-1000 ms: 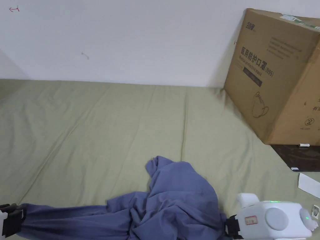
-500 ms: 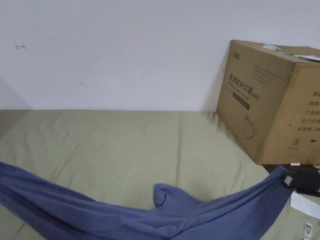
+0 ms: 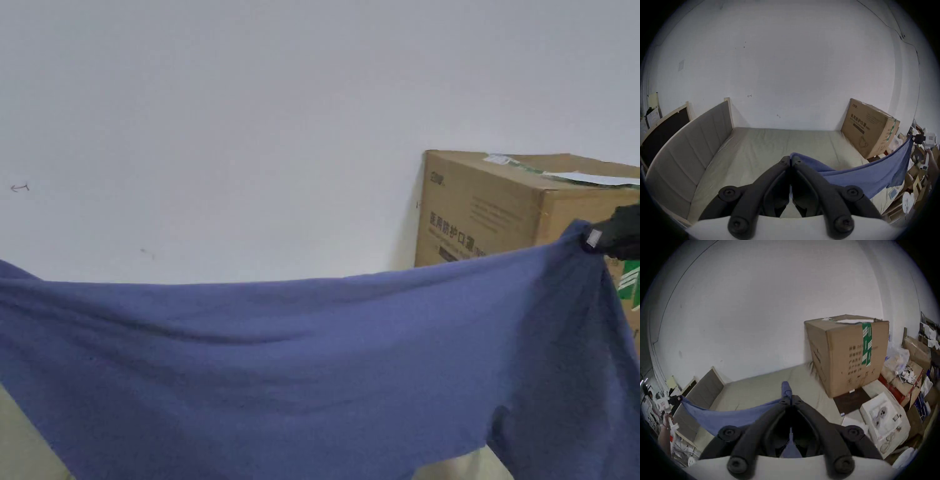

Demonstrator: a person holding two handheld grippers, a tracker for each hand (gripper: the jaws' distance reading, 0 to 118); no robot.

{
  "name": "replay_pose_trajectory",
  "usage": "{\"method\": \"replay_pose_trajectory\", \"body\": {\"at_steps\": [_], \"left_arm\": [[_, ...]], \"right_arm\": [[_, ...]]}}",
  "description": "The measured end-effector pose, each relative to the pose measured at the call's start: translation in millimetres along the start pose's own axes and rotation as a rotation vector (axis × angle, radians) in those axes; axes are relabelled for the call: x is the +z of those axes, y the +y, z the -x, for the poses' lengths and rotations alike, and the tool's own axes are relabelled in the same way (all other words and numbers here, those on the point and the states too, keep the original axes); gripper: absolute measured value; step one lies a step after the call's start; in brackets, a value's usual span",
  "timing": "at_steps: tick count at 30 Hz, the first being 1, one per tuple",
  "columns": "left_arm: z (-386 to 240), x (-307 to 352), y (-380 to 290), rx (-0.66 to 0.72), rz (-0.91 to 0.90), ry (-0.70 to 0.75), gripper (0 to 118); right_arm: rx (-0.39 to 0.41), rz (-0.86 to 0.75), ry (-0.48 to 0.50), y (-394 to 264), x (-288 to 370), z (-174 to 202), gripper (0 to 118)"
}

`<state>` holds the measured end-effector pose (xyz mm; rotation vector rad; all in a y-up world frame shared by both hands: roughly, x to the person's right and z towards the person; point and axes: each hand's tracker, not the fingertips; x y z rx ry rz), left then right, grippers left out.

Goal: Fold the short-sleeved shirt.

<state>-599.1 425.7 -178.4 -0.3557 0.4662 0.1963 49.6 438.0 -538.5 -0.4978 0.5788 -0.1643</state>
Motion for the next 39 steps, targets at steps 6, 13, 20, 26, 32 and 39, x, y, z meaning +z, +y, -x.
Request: {"method": "replay_pose_trajectory", "body": {"at_steps": [6,13,20,26,32,39], "left_arm": [[-8.6,-66.0,44.5,0.046,-0.048,0.039,0],[-15.6,-154.2,64.1,0.127,-0.105,0.056,0],[-23.3,-211.7,14.8,0.071,-0.106,0.088,0],[-0.2,-249.8,-132.9,0.124,0.172,0.077,0],[34.4,-231.1,-305.3,0.195,0.543,0.118,0],[46.9,-141.7,-350.8,0.186,0.601,0.085,0]], "right_arm": [[-0.014,-0.090,-0.060,59.7,-58.8,16.6,0],[-0.051,-0.168,-0.128,97.9,-145.0,20.6,0],[-0.063,-0.203,-0.182,49.7,-209.6,0.6,0],[-0.098,0.096,-0.211,-115.2,-265.7,-59.2,0],[-0.041,0.527,-0.302,-315.0,-259.4,-117.9,0],[-0.030,0.585,-0.227,-359.9,-159.4,-126.2,0]]}}
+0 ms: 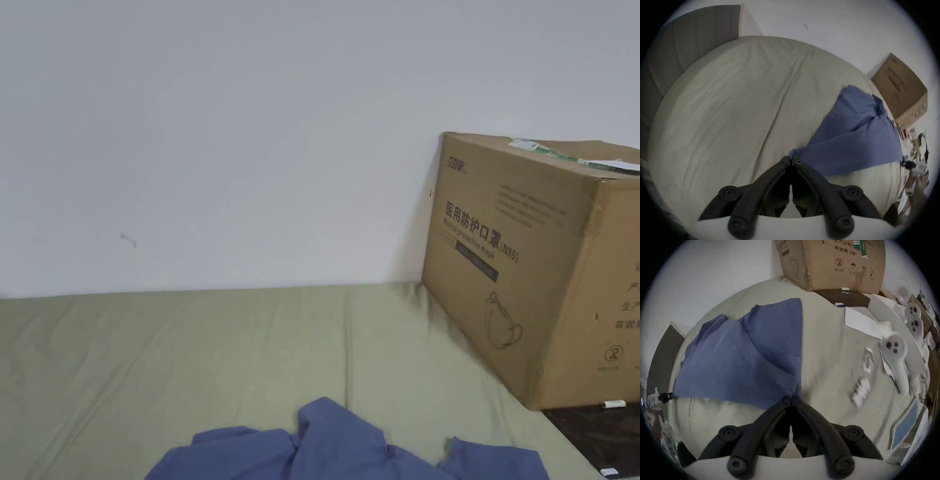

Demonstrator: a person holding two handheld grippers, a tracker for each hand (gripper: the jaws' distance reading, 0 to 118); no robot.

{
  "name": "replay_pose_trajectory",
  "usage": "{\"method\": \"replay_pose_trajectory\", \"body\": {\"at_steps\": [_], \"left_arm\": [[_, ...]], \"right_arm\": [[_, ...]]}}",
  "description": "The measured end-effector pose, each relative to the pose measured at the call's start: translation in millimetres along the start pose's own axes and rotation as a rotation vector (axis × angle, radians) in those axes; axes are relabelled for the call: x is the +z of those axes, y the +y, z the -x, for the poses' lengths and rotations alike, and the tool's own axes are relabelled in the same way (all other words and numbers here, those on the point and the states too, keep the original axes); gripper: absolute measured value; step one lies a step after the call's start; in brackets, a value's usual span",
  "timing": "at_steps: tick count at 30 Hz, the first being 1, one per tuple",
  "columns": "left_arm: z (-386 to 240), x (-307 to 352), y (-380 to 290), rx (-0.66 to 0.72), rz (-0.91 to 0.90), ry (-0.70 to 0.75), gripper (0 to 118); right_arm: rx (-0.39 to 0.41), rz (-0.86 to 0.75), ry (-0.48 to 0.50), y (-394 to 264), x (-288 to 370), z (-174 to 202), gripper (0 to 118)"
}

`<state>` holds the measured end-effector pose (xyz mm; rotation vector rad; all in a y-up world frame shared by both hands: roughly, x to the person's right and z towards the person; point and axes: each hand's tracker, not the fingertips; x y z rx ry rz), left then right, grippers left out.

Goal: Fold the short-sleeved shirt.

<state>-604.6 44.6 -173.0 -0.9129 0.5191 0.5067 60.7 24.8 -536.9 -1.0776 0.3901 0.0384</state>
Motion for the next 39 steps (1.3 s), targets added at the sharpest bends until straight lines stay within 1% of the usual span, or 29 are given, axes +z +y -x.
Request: {"method": "replay_pose_trajectory", "body": {"at_steps": [1,3,7,10,15,18,19,20,21,22,23,24,25,26,27,30,31,32,33,34,35,36,37,38,39], "left_arm": [[2.6,9.4,-9.4,-0.016,0.009,0.005,0],[9.4,25.6,-24.7,-0.026,0.023,-0.007,0],[27.3,55.0,-54.1,-0.039,0.063,-0.019,0],[33.7,70.5,-71.0,-0.056,0.118,-0.057,0],[33.6,82.6,-90.8,-0.097,0.129,-0.048,0],[28.2,85.8,-93.1,-0.096,0.134,-0.051,1],[28.2,88.9,-92.8,-0.096,0.128,-0.053,4],[25.0,92.9,-92.2,-0.099,0.119,-0.043,12],[21.5,98.5,-91.3,-0.109,0.101,-0.014,30],[18.7,104.8,-90.3,-0.118,0.080,0.007,71],[21.9,107.7,-90.5,-0.116,0.073,-0.002,96],[20.5,115.6,-89.2,-0.113,0.054,-0.012,102],[17.1,125.0,-86.6,-0.099,0.010,-0.032,100],[13.7,132.5,-83.8,-0.085,-0.007,-0.047,101],[12.6,139.9,-82.7,-0.058,-0.041,-0.054,101],[-3.2,171.6,-82.2,-0.010,-0.219,-0.059,101],[-8.5,182.4,-84.3,0.004,-0.298,-0.040,100],[-14.5,192.9,-87.5,0.006,-0.374,-0.016,98],[-21.0,202.9,-91.1,0.006,-0.441,0.002,92],[-26.2,211.9,-94.7,0.009,-0.483,-0.004,71],[-29.6,217.2,-97.2,0.018,-0.506,0.000,43],[-31.4,221.2,-99.0,0.021,-0.515,-0.009,12],[-32.4,222.3,-98.2,0.016,-0.493,-0.006,0],[-31.6,220.5,-96.4,-0.002,-0.458,0.026,0],[-29.3,216.6,-96.4,-0.027,-0.431,0.020,0]], "right_arm": [[0.011,0.014,-0.002,-8.8,9.3,-2.9,0],[0.036,0.071,0.027,-23.2,23.3,-10.4,0],[0.070,0.110,0.034,-53.4,51.8,-21.2,0],[0.072,0.144,0.041,-73.1,65.8,-25.1,0],[0.070,0.154,0.033,-96.0,71.2,-24.4,0],[0.044,0.138,0.009,-100.2,71.9,-15.7,0],[0.048,0.098,-0.025,-99.9,76.3,-11.5,7],[0.052,0.058,-0.062,-98.9,81.2,-7.8,30],[0.048,0.027,-0.101,-98.1,86.1,-4.6,66],[0.027,0.010,-0.114,-96.7,92.7,-1.9,92],[0.002,-0.027,-0.086,-94.7,101.7,0.9,93],[-0.019,-0.047,-0.060,-90.8,111.3,5.7,93],[-0.029,-0.070,-0.050,-87.4,120.9,13.4,93],[-0.017,-0.105,-0.043,-85.2,129.8,22.1,93],[0.007,-0.144,-0.042,-83.2,139.0,32.9,93],[0.116,-0.274,-0.031,-78.5,163.5,70.6,92],[0.139,-0.328,-0.015,-80.1,171.5,84.6,88],[0.160,-0.371,0.021,-81.0,178.6,98.1,79],[0.173,-0.408,0.083,-81.0,184.2,110.6,60],[0.183,-0.434,0.133,-80.5,188.5,122.9,21],[0.183,-0.459,0.162,-80.3,192.1,133.3,2],[0.170,-0.486,0.154,-80.5,194.5,144.7,2],[0.156,-0.516,0.165,-81.8,198.0,154.1,0],[0.159,-0.512,0.233,-80.0,200.2,160.4,0],[0.179,-0.492,0.291,-77.2,201.1,164.8,0]]}}
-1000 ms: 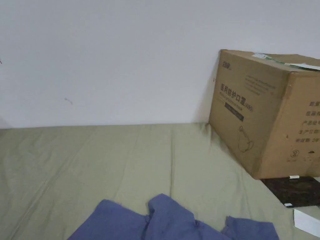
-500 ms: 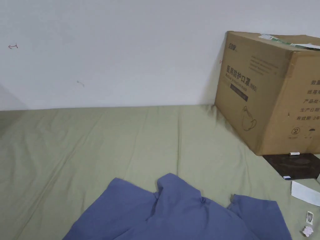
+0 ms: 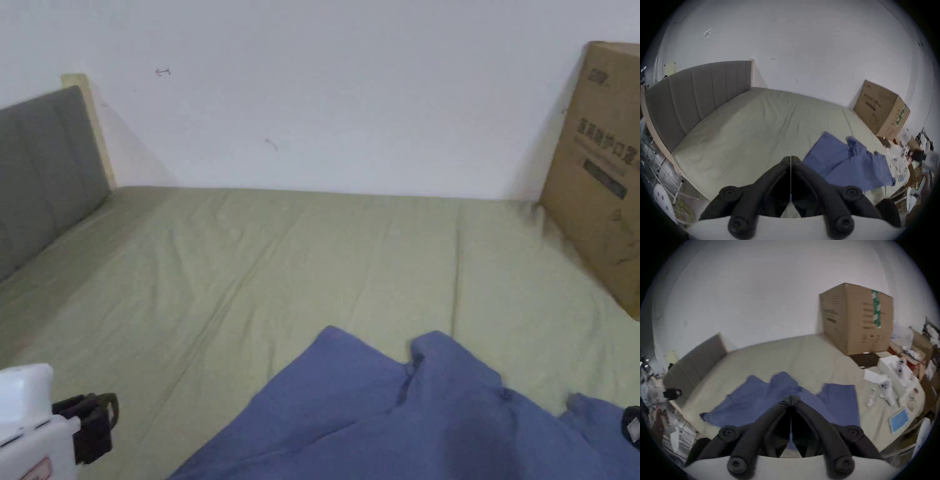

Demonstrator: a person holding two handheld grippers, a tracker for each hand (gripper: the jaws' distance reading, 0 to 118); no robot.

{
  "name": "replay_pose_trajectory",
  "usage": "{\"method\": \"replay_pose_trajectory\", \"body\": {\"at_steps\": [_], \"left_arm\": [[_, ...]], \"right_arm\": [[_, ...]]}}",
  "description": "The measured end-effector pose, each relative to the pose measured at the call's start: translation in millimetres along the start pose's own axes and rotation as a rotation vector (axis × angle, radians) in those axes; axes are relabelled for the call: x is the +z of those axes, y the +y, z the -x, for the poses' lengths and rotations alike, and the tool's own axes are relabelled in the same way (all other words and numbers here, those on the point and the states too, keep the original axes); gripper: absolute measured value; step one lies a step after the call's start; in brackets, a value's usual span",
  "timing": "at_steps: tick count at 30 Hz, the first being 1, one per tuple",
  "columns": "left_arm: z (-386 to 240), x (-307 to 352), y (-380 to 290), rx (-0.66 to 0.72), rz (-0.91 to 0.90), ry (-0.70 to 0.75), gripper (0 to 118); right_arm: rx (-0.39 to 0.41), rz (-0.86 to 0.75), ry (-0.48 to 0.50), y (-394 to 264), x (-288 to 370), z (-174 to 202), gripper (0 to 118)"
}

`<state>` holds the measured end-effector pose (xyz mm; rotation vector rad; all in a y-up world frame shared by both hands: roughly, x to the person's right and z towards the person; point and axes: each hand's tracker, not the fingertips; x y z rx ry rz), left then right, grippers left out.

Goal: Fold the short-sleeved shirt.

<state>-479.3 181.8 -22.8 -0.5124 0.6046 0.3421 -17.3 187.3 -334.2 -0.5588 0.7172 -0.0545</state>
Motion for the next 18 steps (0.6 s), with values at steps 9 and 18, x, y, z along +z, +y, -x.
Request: {"method": "replay_pose_trajectory", "body": {"at_steps": [9,18], "left_arm": [[64.7,-108.8,-34.3,0.103,0.460,-0.057,69],[49.4,-140.3,-81.8,-0.152,0.516,-0.046,45]], "right_arm": [[0.116,0.040,-0.009,5.2,-3.7,27.1,0],[0.086,0.180,-0.085,-12.7,-26.0,1.3,0]]}}
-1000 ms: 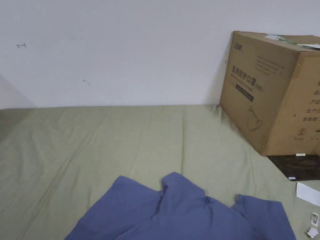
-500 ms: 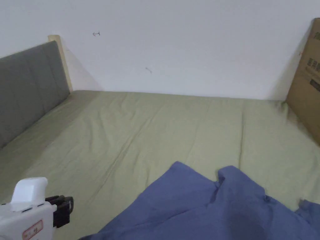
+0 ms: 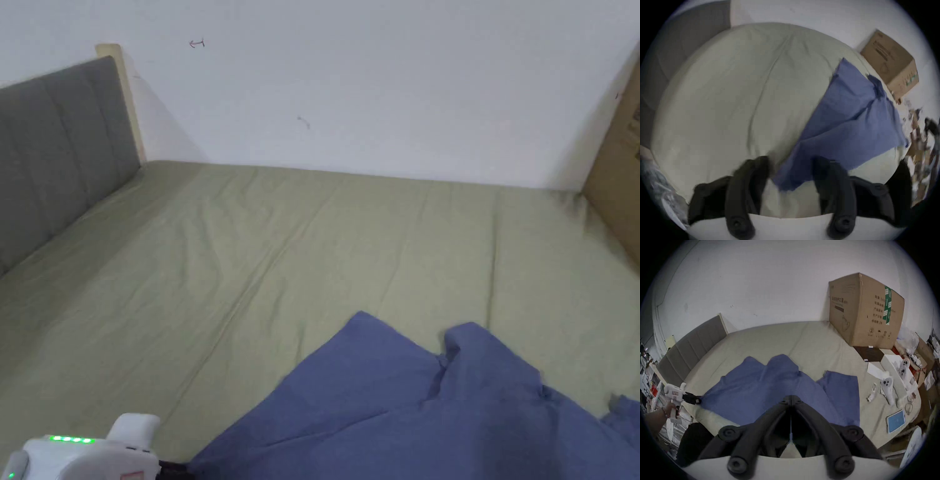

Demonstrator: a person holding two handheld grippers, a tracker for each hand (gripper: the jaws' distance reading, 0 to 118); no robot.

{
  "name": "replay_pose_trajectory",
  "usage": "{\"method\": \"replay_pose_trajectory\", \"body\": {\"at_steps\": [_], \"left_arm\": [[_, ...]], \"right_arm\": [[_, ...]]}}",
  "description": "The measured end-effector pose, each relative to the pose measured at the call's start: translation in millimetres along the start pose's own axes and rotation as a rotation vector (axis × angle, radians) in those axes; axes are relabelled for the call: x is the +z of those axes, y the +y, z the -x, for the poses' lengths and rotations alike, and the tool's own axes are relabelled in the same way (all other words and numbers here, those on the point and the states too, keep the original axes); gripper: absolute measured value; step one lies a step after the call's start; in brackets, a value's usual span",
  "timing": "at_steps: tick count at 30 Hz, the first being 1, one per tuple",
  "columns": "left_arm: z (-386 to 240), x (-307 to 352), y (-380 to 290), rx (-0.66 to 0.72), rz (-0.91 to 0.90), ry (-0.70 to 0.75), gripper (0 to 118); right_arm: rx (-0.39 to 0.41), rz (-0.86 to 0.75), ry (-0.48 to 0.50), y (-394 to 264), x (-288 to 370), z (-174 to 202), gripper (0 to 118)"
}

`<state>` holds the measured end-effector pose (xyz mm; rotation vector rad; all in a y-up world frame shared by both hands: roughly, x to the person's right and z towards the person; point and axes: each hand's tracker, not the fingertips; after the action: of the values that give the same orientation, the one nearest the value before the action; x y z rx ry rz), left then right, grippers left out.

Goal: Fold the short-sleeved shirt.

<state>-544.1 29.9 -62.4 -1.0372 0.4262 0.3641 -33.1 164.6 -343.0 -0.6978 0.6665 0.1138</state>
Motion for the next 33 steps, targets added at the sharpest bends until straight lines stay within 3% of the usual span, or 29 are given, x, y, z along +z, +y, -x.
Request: {"method": "replay_pose_trajectory", "body": {"at_steps": [1,2,6,10,11,12,13,14,15,18,23,24,25,26,27,28,29,31,33], "left_arm": [[-2.3,12.2,-0.6,-0.009,-0.049,-0.076,10],[-3.7,18.4,0.7,-0.007,-0.075,-0.123,1],[-16.0,62.9,-3.1,-0.003,-0.261,-0.107,1],[-24.8,88.2,-4.1,0.065,-0.314,-0.160,1],[-27.6,91.1,-5.3,0.070,-0.324,-0.160,1],[-30.5,92.8,-6.0,0.072,-0.327,-0.159,1],[-33.3,93.6,-6.6,0.074,-0.328,-0.156,1],[-35.3,93.2,-6.9,0.079,-0.328,-0.153,1],[-36.8,92.5,-7.3,0.090,-0.323,-0.149,1],[-40.2,92.1,-11.9,0.113,-0.357,-0.113,1],[-39.4,85.4,-12.7,0.120,-0.318,-0.096,1],[-39.7,84.6,-12.7,0.118,-0.314,-0.093,1],[-40.1,83.7,-11.8,0.115,-0.308,-0.086,1],[-37.4,82.8,-12.5,0.113,-0.304,-0.081,1],[-36.9,82.5,-11.1,0.112,-0.302,-0.081,1],[-36.6,82.5,-9.1,0.111,-0.299,-0.081,1],[-36.5,82.9,-7.9,0.112,-0.297,-0.084,1],[-37.2,87.2,-5.1,0.105,-0.314,-0.083,1],[-37.2,92.7,-0.7,0.106,-0.337,-0.089,1]], "right_arm": [[0.002,0.010,-0.002,1.0,-6.5,-1.7,0],[0.005,0.027,-0.002,3.6,-14.9,-3.4,0],[0.001,0.090,0.048,26.2,-59.5,-13.8,0],[-0.031,0.163,0.107,65.7,-131.6,-23.3,0],[-0.035,0.175,0.118,73.6,-154.1,-31.5,11],[-0.035,0.208,0.131,83.6,-177.7,-34.6,52],[-0.017,0.268,0.131,92.5,-202.7,-35.6,109],[-0.002,0.357,0.107,99.9,-227.0,-36.4,115],[0.029,0.439,0.089,101.2,-250.7,-35.8,113],[0.100,0.468,0.039,111.4,-296.8,-37.4,113],[0.098,0.574,0.091,113.1,-353.7,-30.8,110],[0.110,0.605,0.092,111.7,-359.8,-28.6,102],[0.125,0.619,0.095,111.0,-362.1,-25.1,70],[0.188,0.627,0.066,110.4,-360.4,-18.0,51],[0.270,0.593,0.028,110.0,-351.5,-10.2,39],[0.282,0.578,0.116,113.4,-341.8,-8.3,0],[0.260,0.584,0.175,116.5,-334.4,-8.0,0],[0.272,0.462,0.121,123.7,-292.5,-3.5,0],[0.222,0.373,0.156,132.4,-251.2,-10.9,0]]}}
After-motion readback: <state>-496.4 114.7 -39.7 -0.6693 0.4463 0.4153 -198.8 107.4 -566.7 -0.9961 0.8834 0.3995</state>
